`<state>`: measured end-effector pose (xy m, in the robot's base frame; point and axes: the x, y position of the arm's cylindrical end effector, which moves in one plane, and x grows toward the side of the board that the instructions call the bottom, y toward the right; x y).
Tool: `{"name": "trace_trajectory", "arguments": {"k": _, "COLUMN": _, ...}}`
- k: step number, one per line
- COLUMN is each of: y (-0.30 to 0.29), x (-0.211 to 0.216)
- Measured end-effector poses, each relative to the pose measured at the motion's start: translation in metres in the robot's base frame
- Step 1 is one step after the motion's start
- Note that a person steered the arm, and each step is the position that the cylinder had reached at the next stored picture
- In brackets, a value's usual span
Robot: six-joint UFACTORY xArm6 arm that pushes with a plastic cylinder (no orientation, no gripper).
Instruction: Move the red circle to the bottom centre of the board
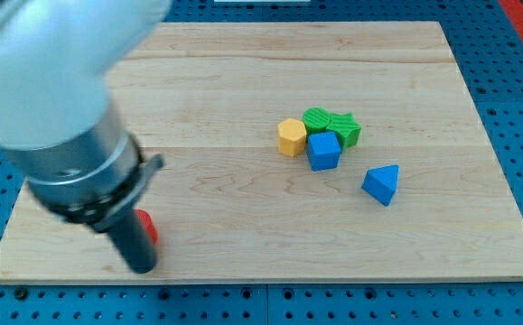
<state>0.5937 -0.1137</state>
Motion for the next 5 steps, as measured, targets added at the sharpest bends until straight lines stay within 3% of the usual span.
{"name": "trace_trajectory", "arguments": {"k": 1, "y": 0.003, "x": -0.009}}
{"name": "trace_trajectory", "arguments": {"k": 2, "y": -0.016, "x": 0.025}}
{"name": "trace_trajectory", "arguments": {"k": 3, "y": -0.062, "x": -0.001}}
{"name": "trace_trajectory", "arguments": {"k": 4, "y": -0.068, "x": -0.028}}
{"name": "trace_trajectory", "arguments": {"k": 5, "y": 0.004, "x": -0.030}}
